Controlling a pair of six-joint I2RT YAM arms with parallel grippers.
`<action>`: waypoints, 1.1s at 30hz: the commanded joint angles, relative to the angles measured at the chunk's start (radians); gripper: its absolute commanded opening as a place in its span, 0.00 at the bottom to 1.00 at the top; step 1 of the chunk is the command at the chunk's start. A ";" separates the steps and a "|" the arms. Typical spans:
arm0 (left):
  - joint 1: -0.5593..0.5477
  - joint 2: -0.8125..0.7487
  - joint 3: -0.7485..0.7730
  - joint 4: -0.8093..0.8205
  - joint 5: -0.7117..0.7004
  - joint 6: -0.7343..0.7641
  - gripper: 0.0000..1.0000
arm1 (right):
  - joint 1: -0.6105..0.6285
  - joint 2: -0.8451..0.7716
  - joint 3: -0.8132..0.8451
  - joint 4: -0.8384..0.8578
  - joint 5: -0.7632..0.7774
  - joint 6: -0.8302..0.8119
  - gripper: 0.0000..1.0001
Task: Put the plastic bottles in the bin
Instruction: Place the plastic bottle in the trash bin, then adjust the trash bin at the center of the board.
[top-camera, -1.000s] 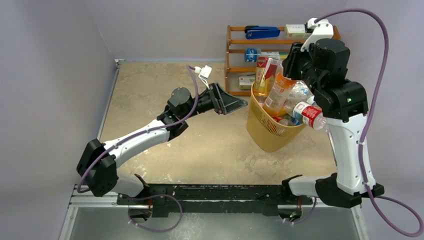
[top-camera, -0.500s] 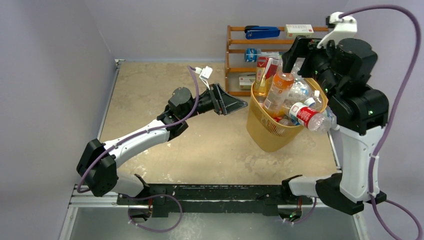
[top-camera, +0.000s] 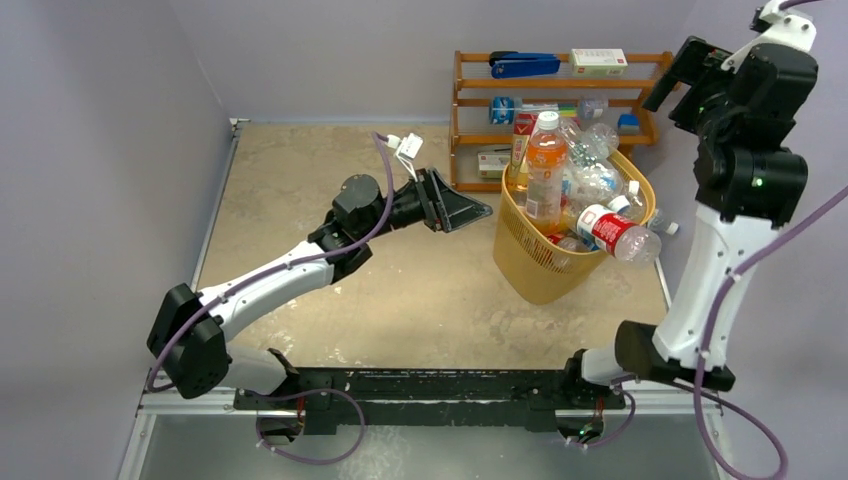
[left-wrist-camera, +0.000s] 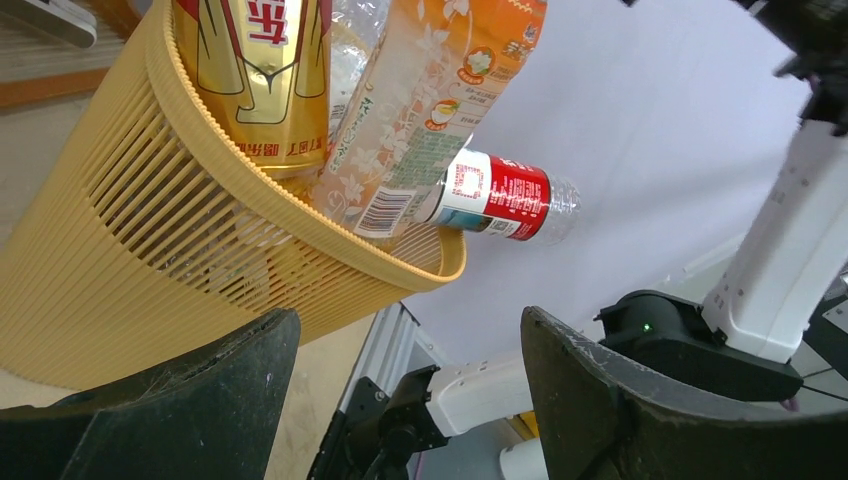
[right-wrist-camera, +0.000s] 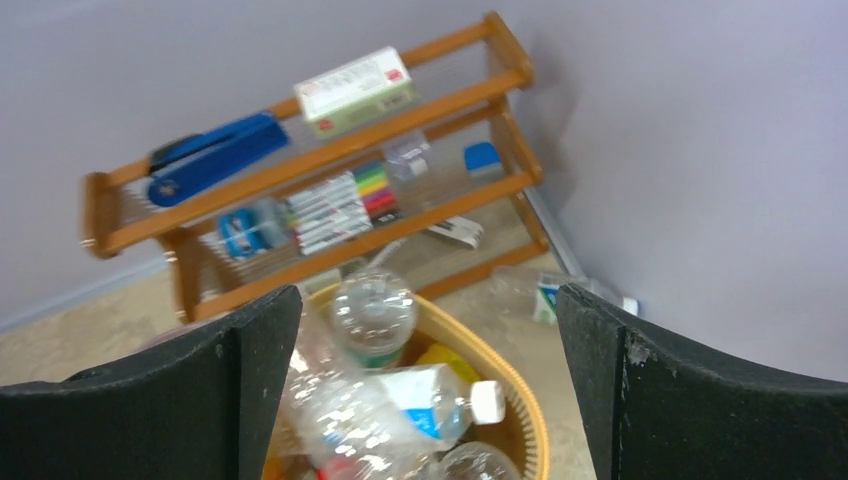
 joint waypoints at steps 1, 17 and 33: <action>-0.004 -0.061 0.006 -0.002 -0.016 0.048 0.81 | -0.221 0.049 -0.055 0.063 -0.263 0.018 0.99; -0.003 -0.119 -0.047 -0.116 -0.046 0.113 0.81 | -0.511 -0.002 -0.544 0.333 -0.472 0.099 0.99; -0.017 -0.043 -0.209 0.012 -0.130 0.006 0.80 | -0.522 -0.019 -0.926 0.563 -0.555 0.131 0.99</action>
